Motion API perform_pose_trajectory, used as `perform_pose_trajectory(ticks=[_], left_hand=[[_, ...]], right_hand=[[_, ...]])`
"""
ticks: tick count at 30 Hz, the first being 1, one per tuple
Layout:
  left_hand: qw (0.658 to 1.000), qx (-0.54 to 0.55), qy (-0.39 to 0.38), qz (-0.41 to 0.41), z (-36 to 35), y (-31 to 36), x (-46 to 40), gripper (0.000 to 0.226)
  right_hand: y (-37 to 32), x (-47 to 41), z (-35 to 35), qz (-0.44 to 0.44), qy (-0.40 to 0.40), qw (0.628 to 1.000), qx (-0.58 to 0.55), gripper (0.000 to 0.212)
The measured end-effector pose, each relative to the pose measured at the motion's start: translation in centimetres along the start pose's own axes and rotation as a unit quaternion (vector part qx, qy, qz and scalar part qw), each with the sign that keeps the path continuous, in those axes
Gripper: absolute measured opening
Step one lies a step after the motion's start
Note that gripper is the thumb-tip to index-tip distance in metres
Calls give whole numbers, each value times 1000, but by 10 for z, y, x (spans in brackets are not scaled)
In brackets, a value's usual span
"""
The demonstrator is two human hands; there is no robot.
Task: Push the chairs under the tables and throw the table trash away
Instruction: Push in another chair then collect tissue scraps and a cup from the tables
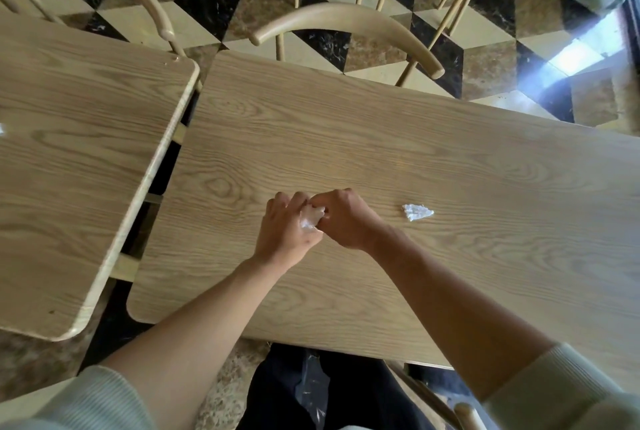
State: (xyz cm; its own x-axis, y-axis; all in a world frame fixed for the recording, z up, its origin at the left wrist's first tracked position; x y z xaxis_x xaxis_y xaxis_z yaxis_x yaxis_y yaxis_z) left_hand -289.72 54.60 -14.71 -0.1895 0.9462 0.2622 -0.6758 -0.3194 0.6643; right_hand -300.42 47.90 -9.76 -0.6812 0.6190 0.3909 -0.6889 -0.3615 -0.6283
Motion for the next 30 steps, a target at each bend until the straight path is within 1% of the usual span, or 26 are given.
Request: perform_pose_trajectory(ticks=[2, 3, 5, 8, 11, 14, 17, 18, 20, 21, 22, 24, 25, 26, 27, 28, 29, 30], left_hand=[[1000, -9, 6, 8, 1, -1, -1, 54], [1000, -26, 5, 7, 1, -1, -1, 57], [999, -45, 8, 12, 0, 0, -2, 61], [999, -49, 0, 14, -6, 5, -6, 68], [999, -30, -34, -4, -15, 16, -11, 75], [998, 29, -60, -19, -24, 23, -17, 70], [997, 62, -48, -11, -30, 25, -22, 62], [997, 71, -44, -5, -31, 26, -24, 62], [997, 72, -41, 3, -36, 27, -26, 62], [997, 71, -41, 4, -38, 28, -27, 63], [997, 73, -40, 4, -40, 29, -27, 63], [995, 87, -38, 8, -44, 32, -27, 66], [995, 94, -36, 9, -45, 32, -27, 67], [995, 98, -34, 9, -45, 33, -27, 67], [995, 98, -30, 7, -44, 34, -27, 67], [995, 95, -24, 5, -43, 35, -26, 67], [996, 92, -20, 2, -42, 35, -25, 67], [996, 86, -14, 0, -41, 34, -23, 67]], right_hand=[[6, 3, 3, -2, -26, 1000, -5, 33], [8, 5, 5, 3, -26, 1000, -8, 37], [12, 11, 10, 14, 11, 1000, -17, 40], [18, 17, 17, 36, 86, 995, -42, 31], [26, 20, 19, 22, 107, 993, -34, 26], [30, 22, 24, 24, 93, 995, -34, 35], [41, 28, 34, 20, 65, 993, -95, 57], [47, 31, 40, 22, 64, 992, -110, 61], [58, 37, 50, 22, 79, 987, -140, 60], [67, 39, 54, 10, 102, 982, -160, 56], [79, 41, 59, -16, 145, 974, -174, 51], [115, 49, 68, -116, 252, 948, -154, 37], [135, 54, 68, -178, 273, 937, -125, 28], [154, 58, 64, -236, 249, 934, -98, 20], [169, 61, 57, -282, 191, 937, -78, 19], [179, 60, 48, -300, 131, 943, -52, 21], [183, 57, 42, -292, 96, 951, -27, 21], [180, 53, 41, -264, 90, 960, -9, 17]])
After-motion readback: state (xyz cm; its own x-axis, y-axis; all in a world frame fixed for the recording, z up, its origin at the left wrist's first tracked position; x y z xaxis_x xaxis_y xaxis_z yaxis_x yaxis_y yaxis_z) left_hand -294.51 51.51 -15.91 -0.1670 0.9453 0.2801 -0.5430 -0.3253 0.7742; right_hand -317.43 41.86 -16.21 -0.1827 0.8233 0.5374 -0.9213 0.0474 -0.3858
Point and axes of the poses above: each hand's wrist, its own x-axis away from the middle knuckle, its own z-axis out of the back of the hand, y = z × x, the point moved 5 cm from there along -x, towards the middle knuckle, and after that the axes turned 6 degrees about -y, right-handed, at the moved point
